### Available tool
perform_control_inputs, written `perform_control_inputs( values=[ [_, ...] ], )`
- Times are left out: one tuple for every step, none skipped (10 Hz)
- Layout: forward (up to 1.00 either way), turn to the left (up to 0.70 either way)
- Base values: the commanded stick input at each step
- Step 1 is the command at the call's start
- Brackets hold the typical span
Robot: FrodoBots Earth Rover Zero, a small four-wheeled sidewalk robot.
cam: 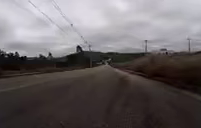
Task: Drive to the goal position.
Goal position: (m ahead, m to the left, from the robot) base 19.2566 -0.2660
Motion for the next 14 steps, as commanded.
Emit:
perform_control_inputs(
  values=[
    [0.70, 0.00],
    [0.70, 0.00],
    [0.70, 0.00],
    [0.70, 0.00],
    [0.70, 0.00],
    [0.70, 0.00],
    [0.70, 0.00],
    [0.70, 0.00],
    [0.70, 0.00],
    [0.70, 0.00],
    [0.70, 0.00],
    [0.70, 0.00],
    [0.70, 0.00],
    [0.70, 0.00]
  ],
)
